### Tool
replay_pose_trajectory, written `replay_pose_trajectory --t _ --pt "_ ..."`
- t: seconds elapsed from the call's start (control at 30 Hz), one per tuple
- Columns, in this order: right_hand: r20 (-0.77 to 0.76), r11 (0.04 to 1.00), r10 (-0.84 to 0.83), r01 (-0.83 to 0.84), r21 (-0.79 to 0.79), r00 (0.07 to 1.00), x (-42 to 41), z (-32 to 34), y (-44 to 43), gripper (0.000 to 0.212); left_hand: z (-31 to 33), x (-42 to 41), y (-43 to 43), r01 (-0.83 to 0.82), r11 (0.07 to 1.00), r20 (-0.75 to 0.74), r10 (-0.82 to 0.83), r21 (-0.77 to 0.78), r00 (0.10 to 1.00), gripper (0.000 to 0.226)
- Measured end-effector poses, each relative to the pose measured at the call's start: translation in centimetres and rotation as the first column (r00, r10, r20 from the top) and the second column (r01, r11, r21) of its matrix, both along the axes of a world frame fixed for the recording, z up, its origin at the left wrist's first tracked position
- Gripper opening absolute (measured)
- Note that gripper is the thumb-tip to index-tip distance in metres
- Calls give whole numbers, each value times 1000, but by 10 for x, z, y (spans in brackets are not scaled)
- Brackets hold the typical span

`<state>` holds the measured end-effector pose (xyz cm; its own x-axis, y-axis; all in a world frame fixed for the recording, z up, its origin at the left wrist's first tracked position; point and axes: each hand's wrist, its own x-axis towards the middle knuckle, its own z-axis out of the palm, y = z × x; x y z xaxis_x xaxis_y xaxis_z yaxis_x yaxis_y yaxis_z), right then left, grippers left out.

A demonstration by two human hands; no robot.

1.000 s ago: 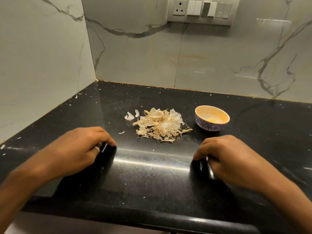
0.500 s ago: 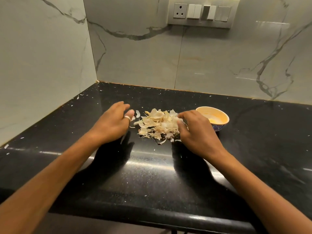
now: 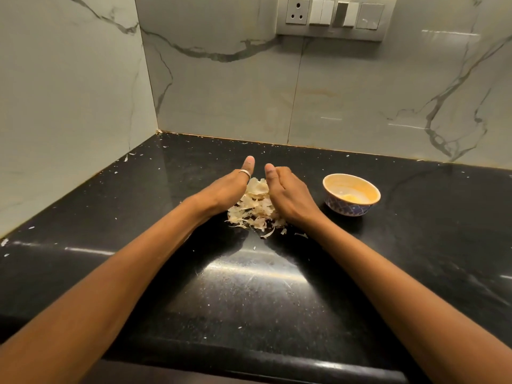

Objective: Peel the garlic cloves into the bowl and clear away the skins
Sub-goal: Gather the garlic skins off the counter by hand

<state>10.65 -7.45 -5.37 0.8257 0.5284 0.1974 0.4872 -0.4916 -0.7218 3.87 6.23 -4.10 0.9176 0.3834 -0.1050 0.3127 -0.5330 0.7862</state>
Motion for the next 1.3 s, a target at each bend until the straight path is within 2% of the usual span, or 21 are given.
replay_pose_trajectory --t 0.07,0.17,0.23,0.33,0.4,0.47,0.53,0.6,0.7,0.87,1.3 --pt "16 998 64 -64 24 998 -3 2 1 39 -3 4 0 32 999 23 -31 -40 999 95" --pt "50 987 141 -144 70 989 -5 1 -2 36 -4 5 -1 57 997 45 -55 -53 997 92" --pt "54 982 169 -173 75 984 -3 0 -4 37 -5 3 -2 48 992 81 -39 -118 996 90" --pt "146 967 256 -254 -31 955 -1 -5 -6 59 -6 3 -1 70 958 165 -24 -279 986 72" --pt "189 944 326 -307 -124 926 -4 -9 -4 78 -5 3 0 59 948 189 1 -314 982 64" --pt "229 931 347 -306 -199 909 -6 -10 -3 94 -6 1 1 48 945 194 16 -322 981 73" --pt "289 922 356 -284 -263 889 -8 -9 -4 97 -7 0 2 32 939 175 30 -342 984 90" --pt "351 922 350 -253 -293 868 -7 -10 -3 91 -6 2 3 9 935 168 54 -354 984 93" --pt "424 921 340 -207 -329 839 -4 -14 -1 75 -6 3 2 4 931 186 69 -366 980 86" --pt "444 924 337 -200 -327 830 -3 -15 -2 48 -6 5 4 23 903 209 74 -428 975 83" --pt "479 950 299 -209 -232 826 1 -15 -2 35 -7 4 4 21 906 237 89 -424 967 80"
